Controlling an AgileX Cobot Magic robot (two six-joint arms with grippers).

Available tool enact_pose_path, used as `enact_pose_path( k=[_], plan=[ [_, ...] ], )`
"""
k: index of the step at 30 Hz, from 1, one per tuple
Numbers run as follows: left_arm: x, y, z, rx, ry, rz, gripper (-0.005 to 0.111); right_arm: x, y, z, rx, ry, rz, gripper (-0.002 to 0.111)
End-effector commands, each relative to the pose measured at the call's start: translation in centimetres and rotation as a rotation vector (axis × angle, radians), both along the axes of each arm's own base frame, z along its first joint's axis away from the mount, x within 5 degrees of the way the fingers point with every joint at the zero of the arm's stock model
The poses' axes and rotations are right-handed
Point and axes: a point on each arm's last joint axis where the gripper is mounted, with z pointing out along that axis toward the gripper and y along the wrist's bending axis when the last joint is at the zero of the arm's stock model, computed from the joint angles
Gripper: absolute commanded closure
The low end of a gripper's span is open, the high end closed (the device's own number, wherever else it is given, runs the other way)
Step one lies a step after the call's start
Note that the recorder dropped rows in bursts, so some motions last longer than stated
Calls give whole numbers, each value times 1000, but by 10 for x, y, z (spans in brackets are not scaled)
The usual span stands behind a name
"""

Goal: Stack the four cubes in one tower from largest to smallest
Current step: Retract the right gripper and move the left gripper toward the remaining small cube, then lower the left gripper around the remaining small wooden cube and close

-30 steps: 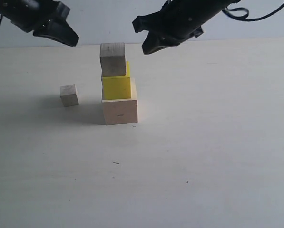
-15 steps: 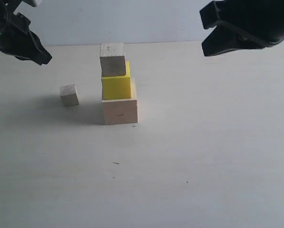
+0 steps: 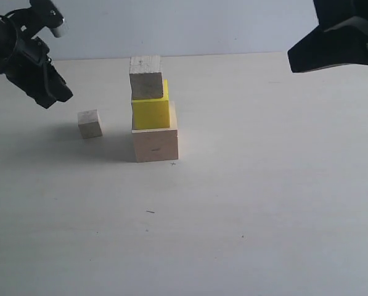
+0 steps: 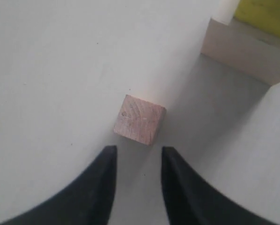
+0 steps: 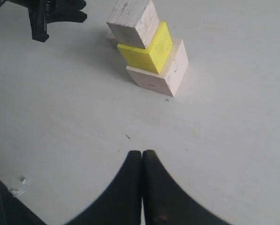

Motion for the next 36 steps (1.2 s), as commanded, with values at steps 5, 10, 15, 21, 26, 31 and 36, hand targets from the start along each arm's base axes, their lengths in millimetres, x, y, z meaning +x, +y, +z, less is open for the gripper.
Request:
enact_pose_path(
  k=[5, 10, 15, 21, 26, 31, 36],
  plan=[
    [4, -3, -17, 17, 12, -71, 42, -6, -2, -6, -13, 27, 13, 108],
    [6, -3, -25, 49, -4, -145, 42, -8, -2, -7, -20, 43, 22, 108],
    [10, -2, -30, 68, -30, -165, 42, -8, -2, -6, -13, 44, 22, 108],
    [16, -3, -44, 68, -40, -167, 42, -9, -2, -7, -15, 43, 26, 108],
    [18, -5, -52, 43, -23, -148, 31, -9, -2, -7, -15, 43, 26, 108],
    [23, -4, -54, 61, -69, -135, 26, -9, -2, -7, -20, 36, 35, 108],
    [23, -4, -57, 81, -84, -184, 26, -8, -2, -6, -22, 31, 38, 108]
  ],
)
